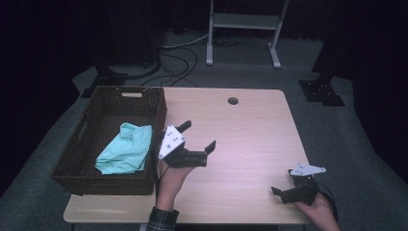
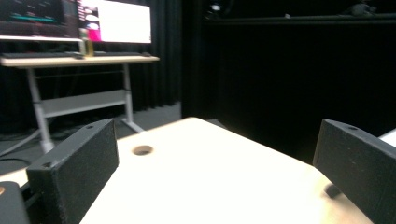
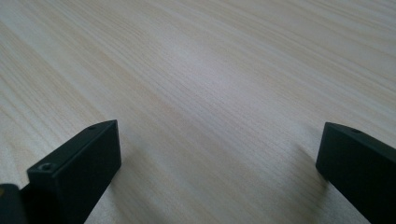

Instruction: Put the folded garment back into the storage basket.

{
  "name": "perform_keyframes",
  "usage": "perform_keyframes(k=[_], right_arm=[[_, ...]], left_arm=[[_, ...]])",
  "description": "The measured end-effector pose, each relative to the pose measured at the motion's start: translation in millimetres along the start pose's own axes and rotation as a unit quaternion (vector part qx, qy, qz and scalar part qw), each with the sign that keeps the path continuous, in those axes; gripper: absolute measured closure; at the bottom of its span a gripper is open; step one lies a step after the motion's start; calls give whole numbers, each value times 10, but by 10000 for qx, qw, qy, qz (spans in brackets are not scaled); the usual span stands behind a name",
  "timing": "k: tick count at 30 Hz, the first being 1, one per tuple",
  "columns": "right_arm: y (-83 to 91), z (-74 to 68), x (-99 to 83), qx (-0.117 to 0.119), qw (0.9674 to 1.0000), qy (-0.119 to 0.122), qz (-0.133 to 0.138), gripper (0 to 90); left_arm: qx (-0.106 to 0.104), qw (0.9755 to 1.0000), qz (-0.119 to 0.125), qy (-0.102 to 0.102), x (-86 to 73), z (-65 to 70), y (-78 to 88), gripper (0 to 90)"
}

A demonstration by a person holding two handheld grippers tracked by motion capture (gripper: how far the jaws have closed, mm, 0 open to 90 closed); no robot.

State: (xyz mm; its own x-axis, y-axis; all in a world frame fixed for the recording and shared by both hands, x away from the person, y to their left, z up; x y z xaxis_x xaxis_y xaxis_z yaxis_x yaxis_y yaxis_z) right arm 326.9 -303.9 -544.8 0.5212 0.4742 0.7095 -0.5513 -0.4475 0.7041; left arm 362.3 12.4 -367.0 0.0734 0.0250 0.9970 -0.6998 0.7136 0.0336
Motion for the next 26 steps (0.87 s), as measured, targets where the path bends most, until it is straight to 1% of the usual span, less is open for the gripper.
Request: perform_keyframes(k=[1,2,3,4,5,7,8,9,10,11,12,13,14,15,17,18,19,20,21,22,26], right_arm=[[0,0,0,0,10000,0,-1,0],[0,1,0,-2,10000,7,2,0],[0,0,0,-1,10000,1,-1,0],[0,0,0,0,10000,2,-1,0],[0,0,0,-1,10000,3,-1,0],[0,0,0,-1,10000,4,-1,0],[0,0,0,-1,10000,4,-1,0],[0,0,0,-1,10000,2,-2,0],[0,0,0,-1,10000,2,-2,0],[0,0,0,-1,10000,2,-1,0],[0,0,0,-1,10000,3,-1,0],[0,0,0,1,10000,3,-3,0],[0,0,0,1,10000,2,-2,0],[0,0,0,1,10000,2,-3,0],[0,0,0,1,10000,2,-3,0],[0,0,0,1,10000,3,-2,0],[0,0,0,1,10000,2,-2,0],[0,0,0,1,10000,2,-2,0],[0,0,0,1,10000,2,-3,0],[0,0,0,1,10000,3,-2,0],[1,-1,-1,-1,10000,-2,-1,0]], left_arm=[[-100,9999,-53,-8,-146,97,-80,0],[-100,9999,-53,-8,-146,97,-80,0],[-159,9998,-116,-32,-300,172,-141,0],[-159,9998,-116,-32,-300,172,-141,0],[-180,9996,-208,-59,-453,220,-188,0],[-218,9995,-232,15,-585,257,-222,0],[-218,9995,-232,15,-585,257,-222,0],[-226,9992,-316,-1,-710,286,-248,0],[-226,9992,-316,-1,-710,286,-248,0],[-243,9991,-357,-46,-814,312,-267,0],[-243,9991,-357,-46,-814,312,-267,0],[-254,9990,-377,-49,-900,329,-275,0],[-254,9990,-377,-49,-900,329,-275,0],[-237,9989,-397,-47,-979,341,-275,0],[-215,9989,-419,-51,-1056,354,-263,0],[-215,9989,-419,-51,-1056,354,-263,0],[-232,9987,-444,-5,-1124,361,-251,0],[-232,9987,-444,-5,-1124,361,-251,0],[-238,9985,-499,16,-1173,361,-249,0],[-239,9984,-521,26,-1188,363,-250,0],[-241,9983,-528,23,-1197,367,-254,0]])
Point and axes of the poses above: each handheld gripper's, and its own axes: y roughly backward along the jaws, x roughly out of its top, z roughly to its right, the point moved 8 cm from there along -y, roughly forward along the jaws, and after that the axes turned 3 degrees about y, right-handed, at the moved point
